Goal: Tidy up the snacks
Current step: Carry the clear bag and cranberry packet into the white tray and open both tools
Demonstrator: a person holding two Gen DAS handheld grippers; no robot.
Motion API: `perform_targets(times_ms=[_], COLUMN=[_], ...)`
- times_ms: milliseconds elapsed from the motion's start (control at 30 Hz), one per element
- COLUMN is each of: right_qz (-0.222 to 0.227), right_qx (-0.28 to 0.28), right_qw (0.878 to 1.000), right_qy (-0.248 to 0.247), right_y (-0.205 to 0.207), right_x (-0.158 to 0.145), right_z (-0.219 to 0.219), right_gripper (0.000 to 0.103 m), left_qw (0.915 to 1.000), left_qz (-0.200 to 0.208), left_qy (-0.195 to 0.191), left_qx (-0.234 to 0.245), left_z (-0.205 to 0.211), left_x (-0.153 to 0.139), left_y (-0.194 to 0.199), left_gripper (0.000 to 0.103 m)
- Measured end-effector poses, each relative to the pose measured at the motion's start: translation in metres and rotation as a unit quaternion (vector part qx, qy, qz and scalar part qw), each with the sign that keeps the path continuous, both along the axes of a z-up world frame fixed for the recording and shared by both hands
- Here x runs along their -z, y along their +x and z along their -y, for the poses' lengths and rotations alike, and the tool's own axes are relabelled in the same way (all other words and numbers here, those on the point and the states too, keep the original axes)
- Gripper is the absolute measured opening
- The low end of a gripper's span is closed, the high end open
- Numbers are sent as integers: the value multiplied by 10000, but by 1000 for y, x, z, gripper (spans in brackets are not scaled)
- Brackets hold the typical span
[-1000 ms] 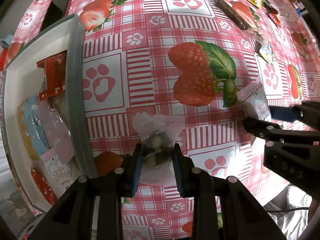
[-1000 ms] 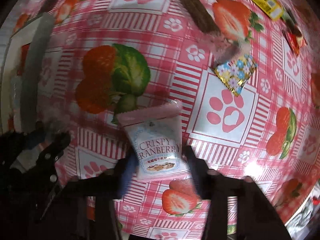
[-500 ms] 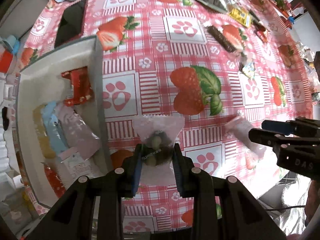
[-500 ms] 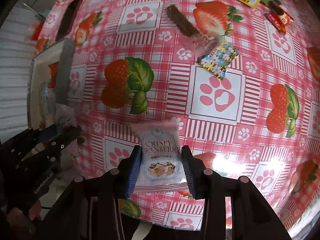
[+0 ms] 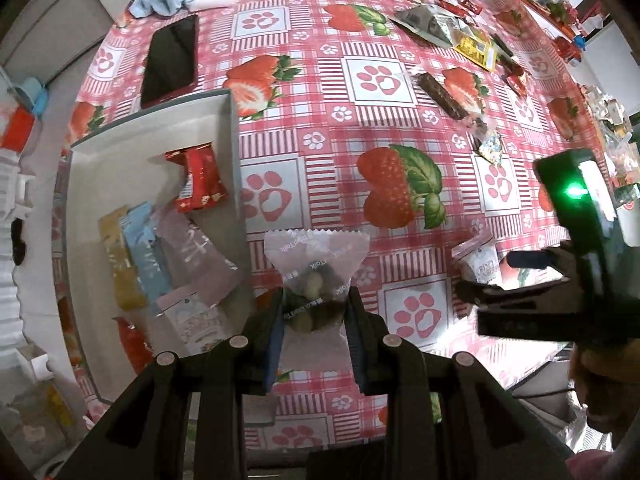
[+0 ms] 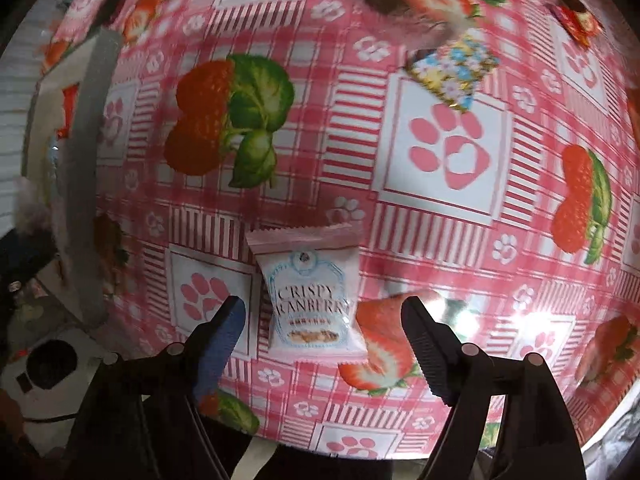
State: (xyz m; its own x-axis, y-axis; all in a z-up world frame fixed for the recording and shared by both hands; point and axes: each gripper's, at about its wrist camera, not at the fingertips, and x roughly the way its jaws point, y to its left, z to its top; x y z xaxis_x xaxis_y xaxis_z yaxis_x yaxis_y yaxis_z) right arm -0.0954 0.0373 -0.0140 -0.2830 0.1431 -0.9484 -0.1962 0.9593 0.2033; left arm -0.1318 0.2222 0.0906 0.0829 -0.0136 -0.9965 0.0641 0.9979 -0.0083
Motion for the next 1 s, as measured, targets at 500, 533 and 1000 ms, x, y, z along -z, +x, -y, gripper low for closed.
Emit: perform_targets(times_ms=[500, 533, 1000], right_qz=[79, 149, 376], right_qx=[-243, -269, 46], right_qw=[9984, 9983, 9984], right_qy=[-510, -495, 424], right_y=[-17, -7, 35], right_x=[24, 14, -60], right_z=[-37, -31, -20], right_gripper=[89, 77, 40], left_qw=[9999, 9999, 9987], left_qz=[-31, -35, 160], left_qy=[65, 54, 24], left_qx=[-114, -135, -475], left_z=[-19, -20, -39], left_x=[-2, -2, -10], left_y=[-12, -12, -2], left_gripper=[32, 32, 32])
